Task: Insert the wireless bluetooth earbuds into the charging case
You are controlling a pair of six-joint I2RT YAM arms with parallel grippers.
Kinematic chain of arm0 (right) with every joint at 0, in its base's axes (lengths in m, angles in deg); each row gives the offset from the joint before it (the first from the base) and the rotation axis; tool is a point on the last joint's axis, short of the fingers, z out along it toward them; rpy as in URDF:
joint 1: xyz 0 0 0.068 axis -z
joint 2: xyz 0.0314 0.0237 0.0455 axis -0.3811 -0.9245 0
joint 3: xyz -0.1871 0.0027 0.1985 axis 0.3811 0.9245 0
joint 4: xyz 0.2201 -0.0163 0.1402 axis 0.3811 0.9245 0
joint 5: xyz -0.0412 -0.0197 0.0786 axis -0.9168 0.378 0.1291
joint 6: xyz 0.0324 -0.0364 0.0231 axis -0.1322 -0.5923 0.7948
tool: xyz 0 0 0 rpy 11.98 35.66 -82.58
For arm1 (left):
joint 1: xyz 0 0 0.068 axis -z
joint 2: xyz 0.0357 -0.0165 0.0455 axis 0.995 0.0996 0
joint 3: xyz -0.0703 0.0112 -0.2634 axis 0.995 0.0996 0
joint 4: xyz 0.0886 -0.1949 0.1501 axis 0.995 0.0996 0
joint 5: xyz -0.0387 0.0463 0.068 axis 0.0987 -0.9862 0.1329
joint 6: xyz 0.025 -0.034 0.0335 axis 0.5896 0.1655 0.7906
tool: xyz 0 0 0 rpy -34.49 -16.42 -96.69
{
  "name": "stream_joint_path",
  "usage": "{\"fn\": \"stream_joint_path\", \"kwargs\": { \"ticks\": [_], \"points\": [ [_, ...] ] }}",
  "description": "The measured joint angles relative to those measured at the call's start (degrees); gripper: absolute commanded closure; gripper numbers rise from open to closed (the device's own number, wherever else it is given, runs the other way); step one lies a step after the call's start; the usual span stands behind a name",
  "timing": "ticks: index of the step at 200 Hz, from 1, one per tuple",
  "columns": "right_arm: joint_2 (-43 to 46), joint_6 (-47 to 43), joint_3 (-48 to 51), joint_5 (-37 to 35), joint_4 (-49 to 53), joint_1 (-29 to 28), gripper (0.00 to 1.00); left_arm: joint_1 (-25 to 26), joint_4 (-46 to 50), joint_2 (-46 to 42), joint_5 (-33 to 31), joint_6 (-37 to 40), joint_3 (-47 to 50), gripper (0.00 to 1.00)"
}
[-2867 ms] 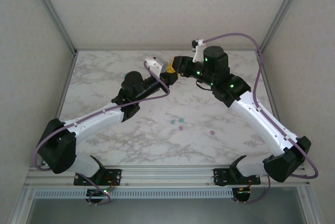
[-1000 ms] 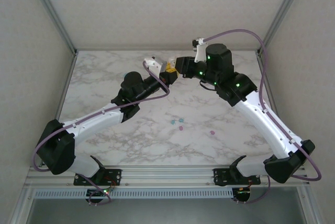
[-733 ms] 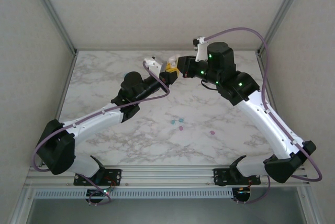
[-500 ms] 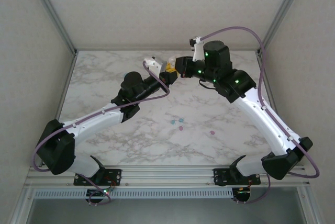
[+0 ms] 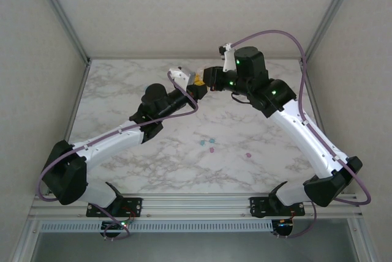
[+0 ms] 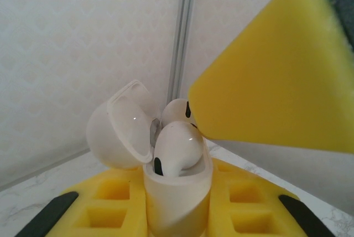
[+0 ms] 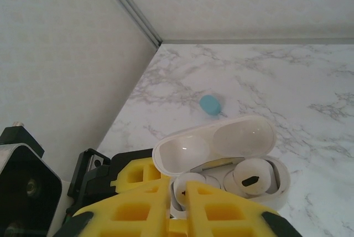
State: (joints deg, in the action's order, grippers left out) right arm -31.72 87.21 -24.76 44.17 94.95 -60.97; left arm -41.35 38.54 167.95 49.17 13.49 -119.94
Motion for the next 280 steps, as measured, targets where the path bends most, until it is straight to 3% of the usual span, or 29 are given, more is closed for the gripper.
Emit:
{"fn": "stream_joint_path", "kwargs": {
  "ticks": [35,57,94,138,208,280],
  "points": [
    [0.48,-1.51,-0.42,-0.83,0.28,0.04,0.78,0.0,0.24,-0.35,0.11,0.48,0.0,0.87],
    [0.81,-2.29,-2.54,-1.31,2.47,0.98,0.7,0.0,1.51,-0.46,1.05,1.51,0.0,0.87],
    [0.0,-2.14,-10.64,-1.09,10.03,7.63,0.58,0.0,4.87,-0.59,4.26,4.2,-0.11,0.87],
    [-5.86,-2.45,-16.06,4.85,17.7,12.59,0.46,0.11,11.74,-0.66,10.12,8.46,-2.45,0.86],
    [-13.94,-3.98,-17.7,13.38,24.37,13.84,0.43,0.15,16.39,-1.01,12.96,11.56,-4.87,0.86],
    [-8.81,-4.42,-9.81,16.33,22.01,14.71,0.47,0.98,18.51,-0.68,12.7,10.45,-4.87,0.87]
  ]
}}
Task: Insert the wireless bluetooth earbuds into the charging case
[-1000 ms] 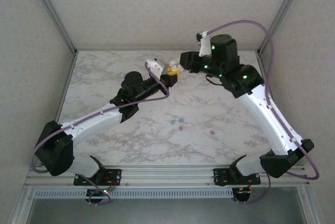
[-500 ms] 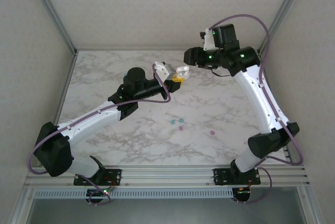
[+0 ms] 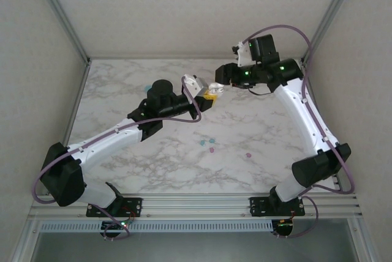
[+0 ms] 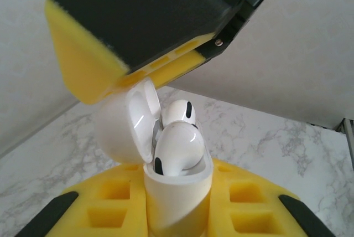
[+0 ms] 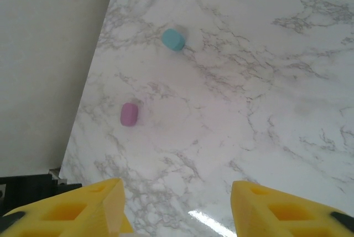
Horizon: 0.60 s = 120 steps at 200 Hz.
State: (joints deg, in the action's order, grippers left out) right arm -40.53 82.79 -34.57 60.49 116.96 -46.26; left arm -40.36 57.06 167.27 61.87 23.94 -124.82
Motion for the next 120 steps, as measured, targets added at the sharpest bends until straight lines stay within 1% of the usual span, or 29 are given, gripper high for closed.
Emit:
{"fn": "stream_joint_path", "kwargs": {
  "ticks": [31,73,95,120],
  "points": [
    [2.34,0.2,2.14,0.11,-0.15,0.39,0.47,-0.04,-0.28,0.68,-1.44,-1.11,-0.11,0.86],
    [2.86,0.35,2.49,-0.48,-0.22,0.42,0.45,-0.04,-0.31,1.05,-2.91,-2.14,-0.96,0.86],
    [4.37,0.94,4.11,-5.29,-1.05,0.46,0.44,-0.07,0.15,1.36,-4.33,-3.61,-1.38,0.86],
    [9.07,2.62,9.94,-12.48,-2.91,1.57,0.44,-0.96,2.14,4.35,-5.88,-7.98,-4.55,0.86]
  ]
}}
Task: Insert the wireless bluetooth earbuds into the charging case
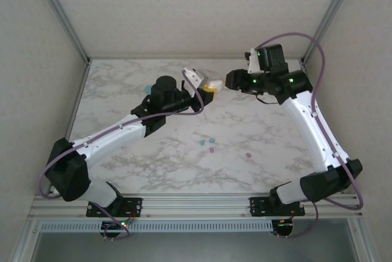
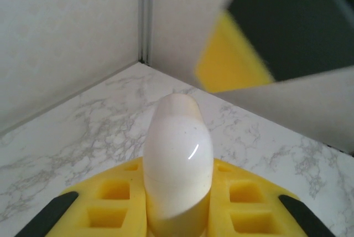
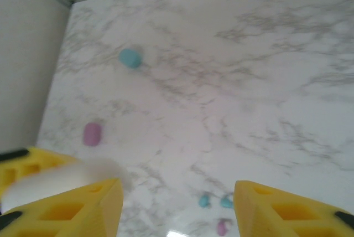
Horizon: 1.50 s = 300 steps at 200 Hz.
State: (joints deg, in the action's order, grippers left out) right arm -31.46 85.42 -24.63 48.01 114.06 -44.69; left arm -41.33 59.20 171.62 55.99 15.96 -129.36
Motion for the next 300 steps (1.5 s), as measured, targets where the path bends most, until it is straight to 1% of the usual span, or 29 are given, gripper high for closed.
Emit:
{"fn": "stream_joint_path", "kwargs": {
  "ticks": [26,48,92,129,170,240,251,270,279,300],
  "points": [
    [4.52,2.54,5.92,-4.13,-2.4,2.99,0.44,-1.79,2.38,5.44,-0.9,-6.56,-3.15,0.86],
    [6.36,4.63,10.29,-5.55,-4.28,5.27,0.44,-3.1,7.41,13.25,-0.94,-12.72,-8.39,0.87],
    [6.62,8.28,16.9,-4.85,-6.36,6.78,0.44,-4.76,15.91,29.07,0.72,-23.61,-18.64,0.87],
    [6.97,10.49,21.11,-3.19,-7.76,6.78,0.44,-5.55,20.41,39.06,2.51,-30.75,-25.44,0.86],
    [8.57,12.07,25.18,-2.03,-8.85,6.78,0.44,-5.92,25.83,45.33,3.17,-34.38,-32.5,0.85],
    [9.6,12.9,27.39,-1.07,-9.79,6.78,0.44,-6.16,33.75,50.27,2.73,-35.76,-40.83,0.8],
    [9.62,12.87,27.43,-0.98,-9.92,6.78,0.44,-6.27,34.64,50.69,2.6,-35.78,-41.81,0.79],
    [9.6,12.85,27.43,-0.79,-10.21,6.78,0.44,-6.43,35.5,51.08,2.47,-35.82,-42.66,0.68],
    [9.53,12.83,27.43,-0.72,-10.21,6.78,0.44,-6.43,36.06,51.08,1.75,-36.0,-42.71,0.62],
    [8.92,12.66,27.41,-0.5,-10.43,6.78,0.44,-6.49,38.6,51.1,-0.07,-35.76,-42.71,0.54]
  ]
}}
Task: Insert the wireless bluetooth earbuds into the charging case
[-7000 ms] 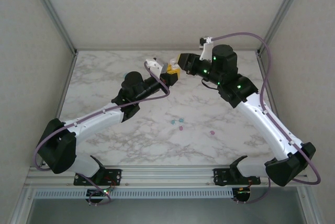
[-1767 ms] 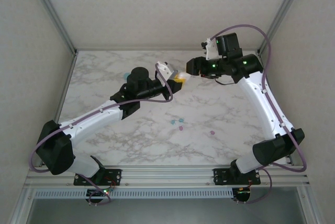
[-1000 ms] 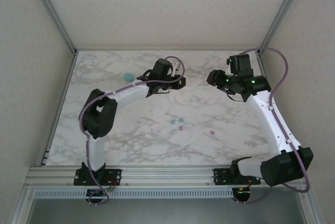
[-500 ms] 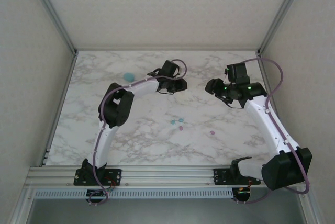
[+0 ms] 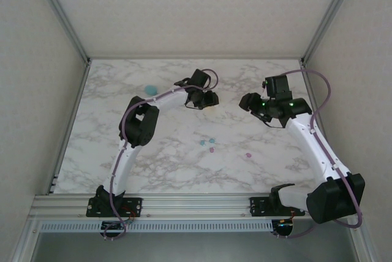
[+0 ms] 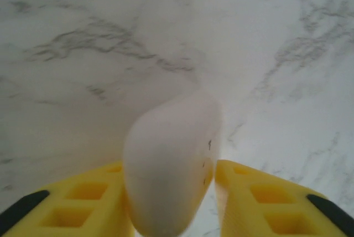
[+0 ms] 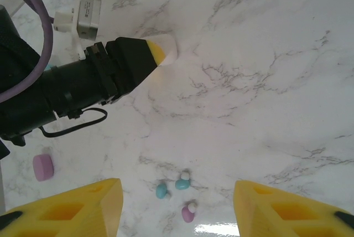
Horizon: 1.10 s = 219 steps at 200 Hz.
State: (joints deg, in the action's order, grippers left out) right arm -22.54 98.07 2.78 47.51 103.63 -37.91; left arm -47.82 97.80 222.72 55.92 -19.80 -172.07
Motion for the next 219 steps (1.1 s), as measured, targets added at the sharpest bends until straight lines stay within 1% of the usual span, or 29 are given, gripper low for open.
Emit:
{"fn": "stream_joint_path", "kwargs": {
  "ticks": [13,31,49,77,93,131,151,188,204,219],
  "points": [
    [-0.83,-0.22,0.0,0.37,-0.22,0.0,0.44,-0.04,1.46,0.0,-1.4,0.61,-0.2,0.48],
    [-2.25,-0.5,-0.07,1.31,-0.57,0.0,0.44,-0.09,3.26,-0.04,-3.23,1.95,-1.07,0.44],
    [-3.32,-0.85,-0.11,1.97,-1.03,0.0,0.44,-0.28,4.87,-0.2,-5.25,3.5,-1.51,0.34],
    [-3.58,-0.92,-0.59,2.8,-1.16,0.0,0.43,-0.5,8.37,-1.86,-8.9,6.45,-1.46,0.33],
    [-3.61,-0.96,-0.7,2.99,-1.7,0.0,0.42,-0.92,9.16,-4.52,-11.5,8.09,0.28,0.33],
    [-3.63,-1.09,-0.7,4.55,-2.93,0.0,0.41,-3.39,9.51,-14.64,-16.79,10.86,7.65,0.33],
    [-4.52,-1.09,-0.74,6.08,-4.28,0.0,0.41,-5.68,8.48,-21.42,-19.74,11.69,13.97,0.33],
    [-9.73,-1.11,-1.99,9.88,-7.3,0.0,0.4,-9.55,7.08,-33.38,-25.33,11.63,26.77,0.32],
    [-12.52,-1.25,-3.78,10.84,-7.93,0.0,0.4,-10.27,7.06,-37.86,-27.98,11.21,31.76,0.32],
    [-15.02,-1.33,-5.75,11.96,-8.55,0.0,0.4,-10.73,7.19,-42.53,-30.53,10.58,36.52,0.29]
  ]
}}
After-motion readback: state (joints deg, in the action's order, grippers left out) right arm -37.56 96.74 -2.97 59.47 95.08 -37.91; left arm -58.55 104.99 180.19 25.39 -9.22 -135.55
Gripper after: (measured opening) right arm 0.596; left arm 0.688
